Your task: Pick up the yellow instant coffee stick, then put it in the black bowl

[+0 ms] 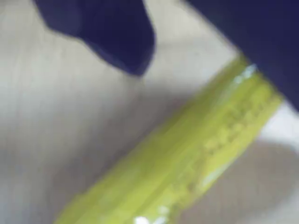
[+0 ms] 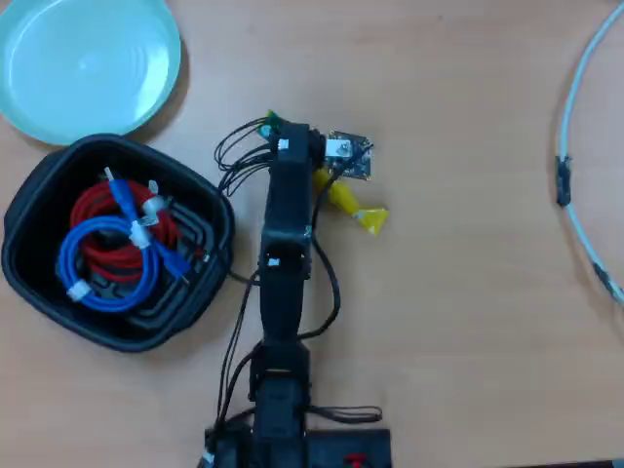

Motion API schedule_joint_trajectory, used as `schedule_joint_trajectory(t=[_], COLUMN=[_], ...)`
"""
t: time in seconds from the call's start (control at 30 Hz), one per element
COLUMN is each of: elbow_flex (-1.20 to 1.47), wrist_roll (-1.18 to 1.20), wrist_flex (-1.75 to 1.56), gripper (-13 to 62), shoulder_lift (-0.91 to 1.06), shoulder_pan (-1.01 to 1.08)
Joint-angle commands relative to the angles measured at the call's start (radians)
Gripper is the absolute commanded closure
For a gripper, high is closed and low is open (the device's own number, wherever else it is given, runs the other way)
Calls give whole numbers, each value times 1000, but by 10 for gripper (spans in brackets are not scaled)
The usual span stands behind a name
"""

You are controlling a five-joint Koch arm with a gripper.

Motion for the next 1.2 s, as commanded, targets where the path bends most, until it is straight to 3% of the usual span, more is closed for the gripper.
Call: schedule_joint_trajectory(t=[0.0, 0.43, 0.53, 0.87, 1.17], elbow_flex=[-64, -52, -52, -52, -51], wrist_roll=[11, 6, 6, 6, 14], wrist_flex=[-6, 48, 48, 52, 94], gripper=[16, 36, 122, 583, 563], shoulder_lift=[3, -26, -28, -28, -23], shoulder_pan=[9, 6, 6, 6, 0])
